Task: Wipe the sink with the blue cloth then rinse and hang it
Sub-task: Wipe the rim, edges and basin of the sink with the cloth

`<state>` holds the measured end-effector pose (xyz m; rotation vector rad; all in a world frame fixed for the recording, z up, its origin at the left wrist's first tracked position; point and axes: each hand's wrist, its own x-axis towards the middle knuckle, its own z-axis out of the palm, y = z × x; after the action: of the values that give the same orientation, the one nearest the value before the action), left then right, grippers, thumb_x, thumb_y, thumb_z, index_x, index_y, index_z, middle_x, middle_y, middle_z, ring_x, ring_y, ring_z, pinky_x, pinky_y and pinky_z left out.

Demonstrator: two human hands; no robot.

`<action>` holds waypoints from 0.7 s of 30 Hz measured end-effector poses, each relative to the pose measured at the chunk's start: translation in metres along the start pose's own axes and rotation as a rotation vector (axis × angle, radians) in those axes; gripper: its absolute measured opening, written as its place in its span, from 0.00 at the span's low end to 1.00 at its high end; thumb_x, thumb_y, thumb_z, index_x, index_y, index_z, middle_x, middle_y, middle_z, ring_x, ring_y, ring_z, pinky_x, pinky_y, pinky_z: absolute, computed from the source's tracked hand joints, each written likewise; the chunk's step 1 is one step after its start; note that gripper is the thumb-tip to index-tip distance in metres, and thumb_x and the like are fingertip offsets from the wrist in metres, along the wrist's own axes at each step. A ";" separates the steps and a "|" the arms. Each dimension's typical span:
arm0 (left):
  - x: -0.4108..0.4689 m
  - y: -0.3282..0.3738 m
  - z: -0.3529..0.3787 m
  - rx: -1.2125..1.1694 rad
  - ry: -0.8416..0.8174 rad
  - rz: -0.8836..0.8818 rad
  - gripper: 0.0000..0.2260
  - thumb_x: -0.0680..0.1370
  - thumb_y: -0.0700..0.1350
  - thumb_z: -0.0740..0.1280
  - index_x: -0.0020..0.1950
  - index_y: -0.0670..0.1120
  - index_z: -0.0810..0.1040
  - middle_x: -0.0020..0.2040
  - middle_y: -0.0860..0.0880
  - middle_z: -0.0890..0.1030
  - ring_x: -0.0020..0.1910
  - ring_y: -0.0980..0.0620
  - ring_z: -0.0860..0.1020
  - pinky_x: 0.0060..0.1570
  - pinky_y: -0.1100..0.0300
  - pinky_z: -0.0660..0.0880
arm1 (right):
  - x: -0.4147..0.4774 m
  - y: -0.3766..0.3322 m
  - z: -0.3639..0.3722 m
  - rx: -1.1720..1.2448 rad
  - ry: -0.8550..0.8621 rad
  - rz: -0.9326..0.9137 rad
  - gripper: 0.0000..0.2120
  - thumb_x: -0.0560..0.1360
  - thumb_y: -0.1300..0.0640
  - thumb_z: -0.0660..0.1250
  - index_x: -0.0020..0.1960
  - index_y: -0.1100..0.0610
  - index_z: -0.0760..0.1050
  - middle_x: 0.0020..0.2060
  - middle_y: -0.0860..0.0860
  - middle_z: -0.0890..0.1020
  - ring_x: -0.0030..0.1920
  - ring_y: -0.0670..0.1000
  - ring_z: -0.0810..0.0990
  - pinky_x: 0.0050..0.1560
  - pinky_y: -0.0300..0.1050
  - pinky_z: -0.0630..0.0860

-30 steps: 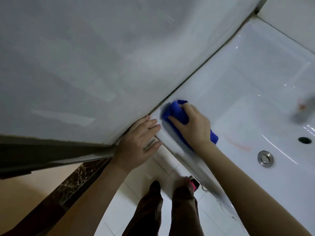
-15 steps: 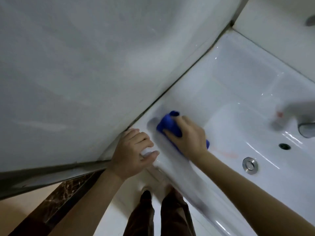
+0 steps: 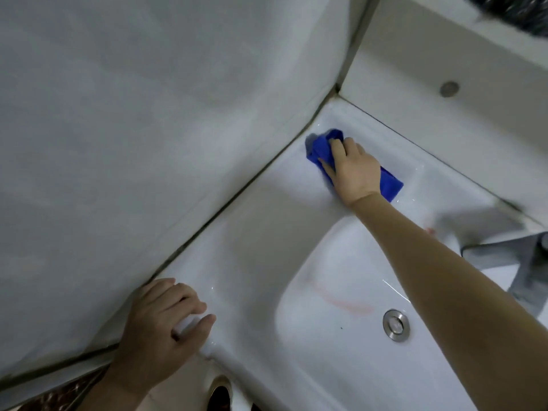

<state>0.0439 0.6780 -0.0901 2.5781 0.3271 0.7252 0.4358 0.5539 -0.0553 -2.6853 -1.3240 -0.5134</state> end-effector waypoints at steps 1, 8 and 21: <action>0.000 0.001 0.000 0.009 -0.004 0.000 0.12 0.77 0.54 0.67 0.38 0.50 0.80 0.40 0.55 0.80 0.42 0.54 0.75 0.62 0.61 0.65 | -0.004 0.011 -0.004 -0.031 0.037 0.003 0.17 0.78 0.56 0.69 0.59 0.68 0.76 0.46 0.66 0.79 0.39 0.64 0.79 0.29 0.50 0.68; 0.001 0.002 0.001 0.030 0.025 0.007 0.13 0.74 0.53 0.67 0.34 0.48 0.82 0.36 0.52 0.81 0.41 0.52 0.75 0.62 0.62 0.65 | -0.037 0.050 -0.024 -0.095 0.077 0.016 0.18 0.71 0.65 0.75 0.59 0.70 0.77 0.44 0.67 0.79 0.34 0.64 0.78 0.26 0.49 0.70; 0.011 0.001 0.000 0.062 0.033 0.019 0.11 0.71 0.52 0.68 0.32 0.48 0.82 0.34 0.52 0.81 0.39 0.53 0.73 0.54 0.60 0.70 | -0.011 0.049 -0.043 -0.010 0.162 0.317 0.19 0.78 0.50 0.68 0.58 0.66 0.77 0.45 0.62 0.80 0.37 0.62 0.78 0.31 0.46 0.65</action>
<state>0.0533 0.6807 -0.0852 2.6335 0.3407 0.7767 0.4569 0.5050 -0.0164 -2.7181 -0.8360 -0.6807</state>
